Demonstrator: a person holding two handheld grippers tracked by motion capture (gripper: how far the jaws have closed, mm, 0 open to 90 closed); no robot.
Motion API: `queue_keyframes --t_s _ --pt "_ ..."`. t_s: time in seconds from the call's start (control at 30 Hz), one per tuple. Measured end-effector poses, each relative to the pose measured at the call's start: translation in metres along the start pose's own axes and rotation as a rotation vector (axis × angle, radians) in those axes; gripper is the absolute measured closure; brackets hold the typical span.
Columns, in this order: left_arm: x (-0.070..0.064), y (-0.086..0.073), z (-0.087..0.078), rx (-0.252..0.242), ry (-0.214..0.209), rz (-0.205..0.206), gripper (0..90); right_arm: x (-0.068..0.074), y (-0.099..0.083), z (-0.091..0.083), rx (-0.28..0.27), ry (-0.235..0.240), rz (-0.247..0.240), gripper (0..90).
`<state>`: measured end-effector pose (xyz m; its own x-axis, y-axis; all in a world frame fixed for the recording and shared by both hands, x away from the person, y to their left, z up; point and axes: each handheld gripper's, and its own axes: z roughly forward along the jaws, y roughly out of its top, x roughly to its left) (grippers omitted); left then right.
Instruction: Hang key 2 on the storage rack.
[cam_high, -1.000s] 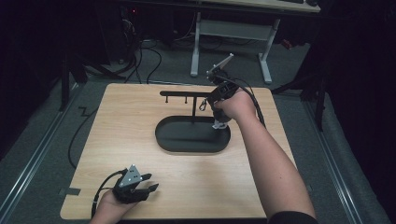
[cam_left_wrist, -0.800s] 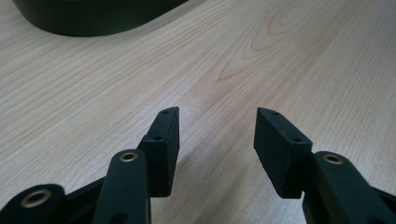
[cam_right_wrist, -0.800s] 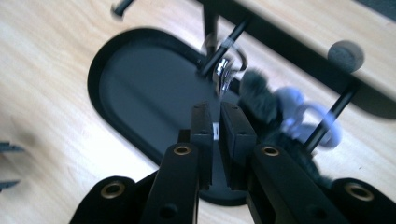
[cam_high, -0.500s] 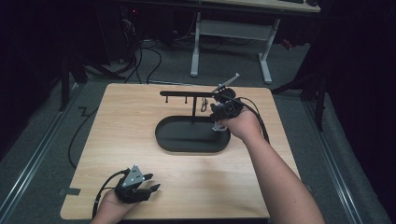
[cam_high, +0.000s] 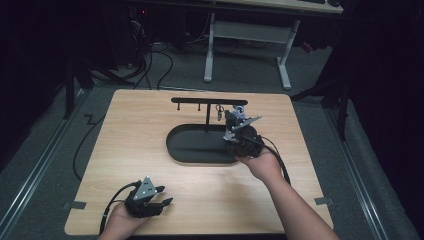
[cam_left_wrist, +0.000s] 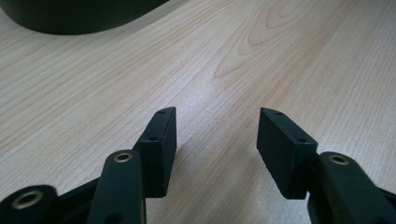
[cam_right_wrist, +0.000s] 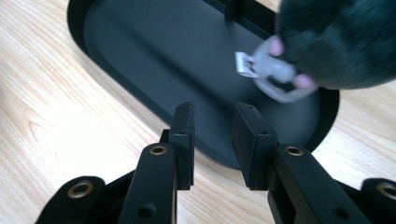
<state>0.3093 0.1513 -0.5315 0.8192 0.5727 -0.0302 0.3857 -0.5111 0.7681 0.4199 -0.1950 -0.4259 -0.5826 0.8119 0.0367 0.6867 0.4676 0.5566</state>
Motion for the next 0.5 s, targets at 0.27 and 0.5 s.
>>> queue_keyframes --t_s 0.27,0.5 --pt "-0.004 0.001 0.001 -0.003 0.001 0.008 47.1 0.011 -0.042 0.004 -0.061 0.012 -0.008 59.9" --pt "-0.006 0.003 0.001 -0.027 -0.002 0.014 46.8 0.012 -0.101 0.002 -0.19 -0.002 0.033 52.8"
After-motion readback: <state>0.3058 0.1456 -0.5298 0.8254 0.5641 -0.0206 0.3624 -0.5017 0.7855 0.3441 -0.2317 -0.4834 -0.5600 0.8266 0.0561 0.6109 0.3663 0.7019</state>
